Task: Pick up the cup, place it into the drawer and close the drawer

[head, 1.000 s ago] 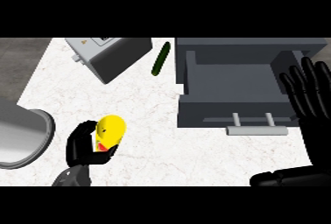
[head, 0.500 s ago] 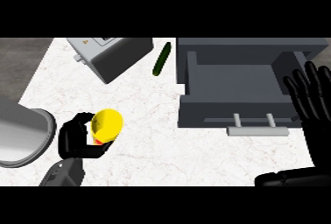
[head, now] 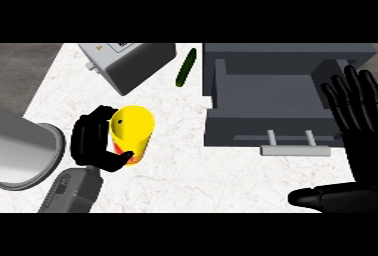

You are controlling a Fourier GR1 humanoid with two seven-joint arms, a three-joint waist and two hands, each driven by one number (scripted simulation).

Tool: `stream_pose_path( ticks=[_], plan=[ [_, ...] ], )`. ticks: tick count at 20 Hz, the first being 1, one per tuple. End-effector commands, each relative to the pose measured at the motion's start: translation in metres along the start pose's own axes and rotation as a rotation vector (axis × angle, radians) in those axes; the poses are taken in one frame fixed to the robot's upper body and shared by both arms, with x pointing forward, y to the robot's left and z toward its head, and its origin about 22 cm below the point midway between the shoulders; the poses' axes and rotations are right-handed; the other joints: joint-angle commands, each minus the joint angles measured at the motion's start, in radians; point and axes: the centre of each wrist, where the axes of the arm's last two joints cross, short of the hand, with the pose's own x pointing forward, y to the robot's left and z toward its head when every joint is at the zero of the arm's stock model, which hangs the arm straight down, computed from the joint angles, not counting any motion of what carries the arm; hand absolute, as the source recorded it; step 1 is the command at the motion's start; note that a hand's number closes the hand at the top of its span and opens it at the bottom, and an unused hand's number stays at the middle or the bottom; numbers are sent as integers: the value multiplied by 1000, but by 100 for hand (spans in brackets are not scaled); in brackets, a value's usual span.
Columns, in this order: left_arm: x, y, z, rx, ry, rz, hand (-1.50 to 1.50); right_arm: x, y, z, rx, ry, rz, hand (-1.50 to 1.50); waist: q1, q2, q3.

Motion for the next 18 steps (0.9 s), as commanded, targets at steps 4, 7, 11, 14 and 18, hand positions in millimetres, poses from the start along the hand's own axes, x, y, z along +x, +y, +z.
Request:
stream_pose_path(
  ticks=[4, 7, 11, 14, 18],
  plan=[
    [52, -61, -51, -30, -15, 45, 150, -2, 12, -1, 7, 13, 7, -150, -4, 2, 0],
    [54, -75, -84, -55, -35, 24, 150, 3, 9, 1, 4, 0, -2, -150, -13, 4, -1],
    [68, -99, -98, -83, -40, 11, 150, 5, 7, 2, -11, -11, -2, -150, -10, 3, -1],
    [72, -115, -136, -84, -25, 2, 150, -10, 2, -10, -5, -7, 13, -150, -14, 6, -1],
    [80, -139, -156, -90, -20, -36, 150, 12, 1, 6, 7, -4, -3, -150, -17, 4, -1]
  ],
)
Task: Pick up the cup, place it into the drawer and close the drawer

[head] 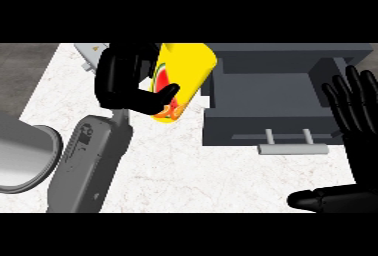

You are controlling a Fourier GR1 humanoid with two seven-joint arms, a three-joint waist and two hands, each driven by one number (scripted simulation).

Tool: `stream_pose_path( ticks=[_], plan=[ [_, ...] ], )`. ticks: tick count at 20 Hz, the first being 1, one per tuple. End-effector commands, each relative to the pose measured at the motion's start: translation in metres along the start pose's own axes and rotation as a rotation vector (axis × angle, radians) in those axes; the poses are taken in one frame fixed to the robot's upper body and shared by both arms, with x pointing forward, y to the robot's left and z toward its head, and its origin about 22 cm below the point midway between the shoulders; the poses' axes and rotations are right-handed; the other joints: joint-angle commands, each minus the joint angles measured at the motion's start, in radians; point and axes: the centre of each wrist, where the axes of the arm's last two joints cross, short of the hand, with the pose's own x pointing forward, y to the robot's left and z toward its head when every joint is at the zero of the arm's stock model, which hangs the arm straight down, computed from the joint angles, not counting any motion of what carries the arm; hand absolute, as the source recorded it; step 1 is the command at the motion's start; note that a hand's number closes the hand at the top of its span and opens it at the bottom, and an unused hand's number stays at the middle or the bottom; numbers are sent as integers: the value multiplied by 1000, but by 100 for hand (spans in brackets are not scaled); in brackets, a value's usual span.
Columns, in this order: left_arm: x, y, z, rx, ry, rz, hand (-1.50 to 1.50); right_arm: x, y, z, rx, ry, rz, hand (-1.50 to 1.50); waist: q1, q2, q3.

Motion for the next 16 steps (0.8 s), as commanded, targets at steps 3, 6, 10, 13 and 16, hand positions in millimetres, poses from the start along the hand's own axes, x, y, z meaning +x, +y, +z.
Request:
stream_pose_path(
  ticks=[3, 6, 10, 13, 16],
  plan=[
    [21, -33, -46, -26, 2, -37, 150, -8, -2, 2, 4, -2, -19, -150, -2, 1, 0],
    [5, -30, -55, -46, 19, -58, 150, -8, -7, -5, 5, 1, -2, -150, -4, 2, 0],
    [20, -69, -74, -48, 54, -91, 150, -1, -1, 9, 16, 7, 9, -150, -10, 1, 0],
    [1, -60, -70, -79, 82, -114, 150, 0, -22, 3, -7, -5, 2, -150, -6, 2, 0],
    [-13, -71, -77, -52, 94, -138, 150, -3, 7, 8, -6, 3, 2, -150, -19, 5, 0]
  ],
)
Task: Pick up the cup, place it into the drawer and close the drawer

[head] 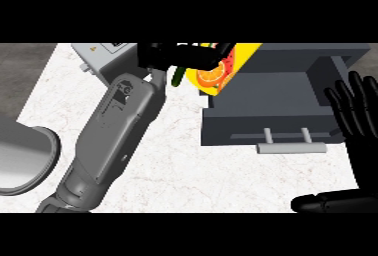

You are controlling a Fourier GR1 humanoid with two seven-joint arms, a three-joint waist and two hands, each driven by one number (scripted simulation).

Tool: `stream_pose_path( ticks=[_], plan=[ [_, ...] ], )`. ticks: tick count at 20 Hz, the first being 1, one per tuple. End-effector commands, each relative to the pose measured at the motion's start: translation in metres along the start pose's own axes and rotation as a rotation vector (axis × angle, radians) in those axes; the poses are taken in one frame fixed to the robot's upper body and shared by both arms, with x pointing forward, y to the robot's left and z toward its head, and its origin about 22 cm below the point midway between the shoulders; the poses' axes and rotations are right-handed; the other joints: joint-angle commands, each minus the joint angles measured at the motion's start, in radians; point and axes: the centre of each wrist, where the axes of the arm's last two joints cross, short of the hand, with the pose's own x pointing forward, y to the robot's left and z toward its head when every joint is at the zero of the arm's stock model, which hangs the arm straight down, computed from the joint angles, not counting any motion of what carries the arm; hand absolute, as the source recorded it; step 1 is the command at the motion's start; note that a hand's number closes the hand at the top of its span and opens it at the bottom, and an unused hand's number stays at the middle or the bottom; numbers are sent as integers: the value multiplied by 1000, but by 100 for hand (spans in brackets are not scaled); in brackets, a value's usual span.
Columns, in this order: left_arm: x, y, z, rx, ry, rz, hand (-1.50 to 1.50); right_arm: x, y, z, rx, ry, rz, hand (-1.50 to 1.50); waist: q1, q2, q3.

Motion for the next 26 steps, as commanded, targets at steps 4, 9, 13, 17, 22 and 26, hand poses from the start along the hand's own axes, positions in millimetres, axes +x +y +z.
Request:
stream_pose_path(
  ticks=[4, 9, 13, 17, 22, 26],
  plan=[
    [-22, -27, -10, 18, 51, -44, 150, -5, -1, -6, 24, 12, -2, -150, -11, 3, 0],
    [-33, -41, -11, 30, 92, -55, 150, -6, -7, -14, 22, -7, 10, -150, -29, 6, 0],
    [-24, -51, -26, 36, 132, -73, 150, 1, -4, -4, 30, -15, -2, -150, -41, 6, 1],
    [-57, -35, -12, 12, 152, -132, 150, -1, -7, -16, 26, -27, -9, -150, -50, 13, 1],
    [-47, -48, -22, -13, 165, -182, 150, -18, 4, -8, 51, -17, -35, -150, -75, 18, 2],
    [-54, -51, -15, -41, 188, -227, 150, -18, 2, -29, 47, -18, -21, -150, -62, 17, 1]
  ],
)
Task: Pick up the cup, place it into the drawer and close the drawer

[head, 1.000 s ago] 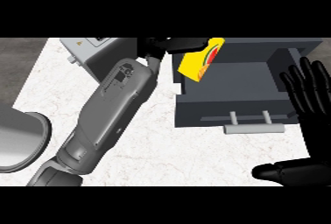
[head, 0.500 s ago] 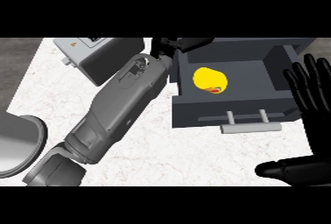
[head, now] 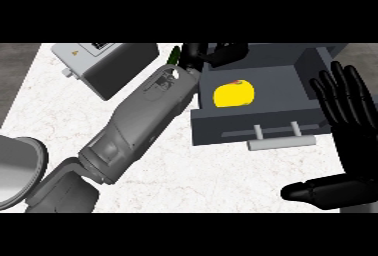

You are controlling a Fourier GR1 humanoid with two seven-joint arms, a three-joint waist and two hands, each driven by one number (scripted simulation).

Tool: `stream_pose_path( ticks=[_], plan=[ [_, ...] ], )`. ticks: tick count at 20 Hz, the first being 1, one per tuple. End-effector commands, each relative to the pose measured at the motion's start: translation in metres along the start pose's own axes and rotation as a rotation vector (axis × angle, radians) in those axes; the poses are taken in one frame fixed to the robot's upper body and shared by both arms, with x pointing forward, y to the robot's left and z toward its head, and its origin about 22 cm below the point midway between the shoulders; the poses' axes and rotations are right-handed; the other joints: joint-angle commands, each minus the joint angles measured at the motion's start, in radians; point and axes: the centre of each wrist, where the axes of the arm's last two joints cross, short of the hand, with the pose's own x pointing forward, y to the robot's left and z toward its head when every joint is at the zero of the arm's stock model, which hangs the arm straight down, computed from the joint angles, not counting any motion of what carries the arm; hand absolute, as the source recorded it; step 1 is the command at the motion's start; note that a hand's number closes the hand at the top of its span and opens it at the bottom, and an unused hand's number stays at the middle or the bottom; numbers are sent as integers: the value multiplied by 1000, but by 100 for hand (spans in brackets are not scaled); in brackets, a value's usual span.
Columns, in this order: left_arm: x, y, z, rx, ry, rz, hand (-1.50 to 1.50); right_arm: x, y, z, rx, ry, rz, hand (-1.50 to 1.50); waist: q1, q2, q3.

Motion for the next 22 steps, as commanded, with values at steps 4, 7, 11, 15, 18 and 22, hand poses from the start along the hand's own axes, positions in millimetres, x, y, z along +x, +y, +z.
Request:
stream_pose_path(
  ticks=[4, 7, 11, 15, 18, 22],
  plan=[
    [-4, -8, 3, -8, 26, -139, 150, 2, 7, -6, 44, -13, -10, -150, -38, 5, 1],
    [-8, -4, 1, -22, 35, -184, -150, 3, 6, -10, 35, -30, -11, -150, -29, 7, 1],
    [-3, -10, 3, -13, 24, -108, -150, 1, -4, -13, 29, -34, -64, -150, -32, 10, 1],
    [13, -15, -3, -25, -16, -6, -150, -1, -9, -6, 27, -39, -75, -150, -20, 5, 1],
    [17, -19, 1, -14, -73, 85, -150, 1, -9, 4, 53, -24, -102, -150, -12, -1, 0],
    [19, -23, 8, -42, -106, 181, -150, -1, -20, 3, 27, 4, -97, -150, 49, -14, -1]
  ],
)
